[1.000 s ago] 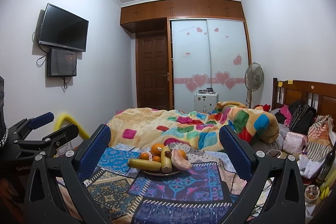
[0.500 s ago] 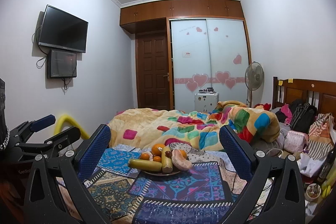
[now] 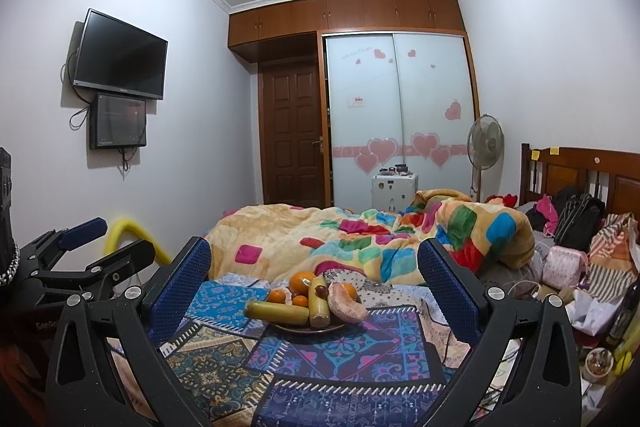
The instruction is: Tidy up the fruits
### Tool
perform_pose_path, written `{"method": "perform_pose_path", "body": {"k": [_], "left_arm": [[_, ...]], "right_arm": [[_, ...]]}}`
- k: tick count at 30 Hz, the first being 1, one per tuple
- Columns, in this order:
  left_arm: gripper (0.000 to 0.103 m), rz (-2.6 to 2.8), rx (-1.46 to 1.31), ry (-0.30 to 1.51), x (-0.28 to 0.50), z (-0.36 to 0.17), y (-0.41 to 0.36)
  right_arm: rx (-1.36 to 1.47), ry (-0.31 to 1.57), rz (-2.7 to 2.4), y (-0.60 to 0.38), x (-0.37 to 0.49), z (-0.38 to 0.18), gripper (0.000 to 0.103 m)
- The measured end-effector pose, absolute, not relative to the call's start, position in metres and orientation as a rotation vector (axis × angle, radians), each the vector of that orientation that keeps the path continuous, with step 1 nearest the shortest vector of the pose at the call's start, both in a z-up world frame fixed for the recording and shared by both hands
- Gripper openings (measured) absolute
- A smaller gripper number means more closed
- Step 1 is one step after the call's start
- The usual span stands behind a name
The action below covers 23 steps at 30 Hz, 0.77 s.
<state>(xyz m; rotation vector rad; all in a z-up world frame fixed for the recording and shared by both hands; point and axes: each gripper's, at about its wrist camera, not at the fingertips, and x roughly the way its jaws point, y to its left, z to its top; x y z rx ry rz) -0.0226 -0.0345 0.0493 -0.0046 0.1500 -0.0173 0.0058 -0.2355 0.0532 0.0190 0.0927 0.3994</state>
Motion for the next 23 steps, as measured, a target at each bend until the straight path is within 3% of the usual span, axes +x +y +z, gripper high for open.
{"method": "perform_pose_path", "body": {"k": [23], "left_arm": [[0.103, -0.052, -0.020, 0.169, -0.0174, 0.0475, -0.0342]], "right_arm": [[0.031, 0.095, 0.394, -0.2390, 0.0074, 0.0521, 0.103]]}}
